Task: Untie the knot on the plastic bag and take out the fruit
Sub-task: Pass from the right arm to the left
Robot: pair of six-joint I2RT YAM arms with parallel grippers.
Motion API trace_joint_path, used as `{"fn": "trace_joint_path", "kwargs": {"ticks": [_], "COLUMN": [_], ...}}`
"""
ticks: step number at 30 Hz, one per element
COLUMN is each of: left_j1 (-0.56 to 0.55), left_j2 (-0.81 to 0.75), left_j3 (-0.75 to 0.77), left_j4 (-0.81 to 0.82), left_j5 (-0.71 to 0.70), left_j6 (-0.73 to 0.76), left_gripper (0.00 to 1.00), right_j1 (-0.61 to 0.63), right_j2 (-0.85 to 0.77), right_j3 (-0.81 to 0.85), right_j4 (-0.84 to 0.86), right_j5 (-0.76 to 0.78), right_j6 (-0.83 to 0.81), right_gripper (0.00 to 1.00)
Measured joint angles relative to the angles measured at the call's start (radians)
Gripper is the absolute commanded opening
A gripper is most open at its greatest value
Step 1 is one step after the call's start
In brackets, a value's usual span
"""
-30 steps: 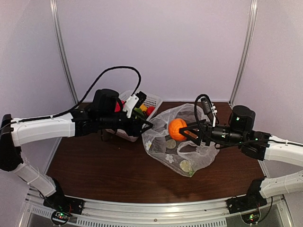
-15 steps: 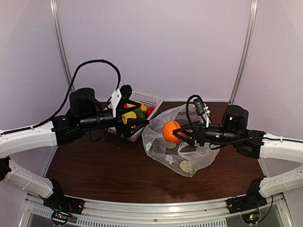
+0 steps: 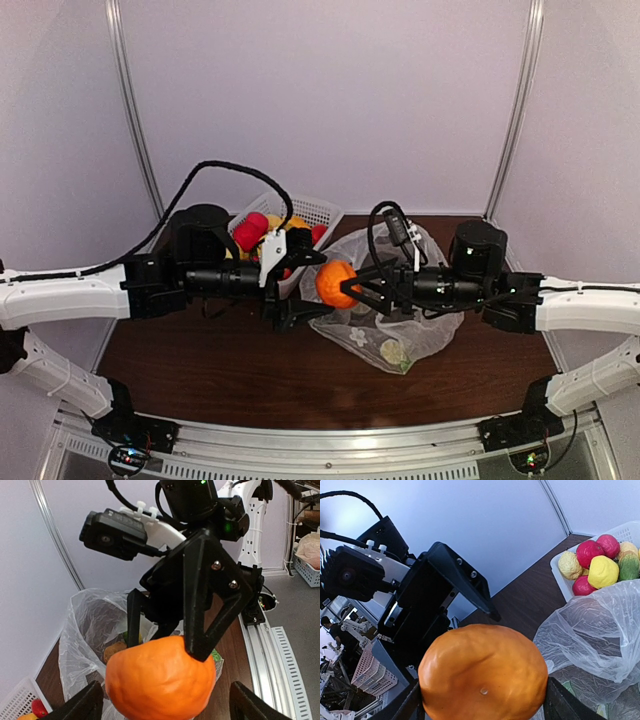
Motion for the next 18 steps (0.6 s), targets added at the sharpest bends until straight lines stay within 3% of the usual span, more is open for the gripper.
{"fn": "trace_joint_path", "kwargs": {"ticks": [13, 18], "left_j1": [0.0, 0.0], "left_j2": [0.041, 0.045], "left_j3": [0.016, 0.016], "left_j4": [-0.039, -0.038], "left_j5": [-0.041, -0.031], "left_j6": [0.008, 0.004], "left_gripper": [0.94, 0.9], "right_j1": [0.028, 0.034], "right_j2": [0.042, 0.047], "right_j3": [0.036, 0.039], "right_j4": [0.003, 0.003], "right_j5": [-0.008, -0.008], "right_j6": [-0.001, -0.001], "right_gripper": [0.65, 0.65]}}
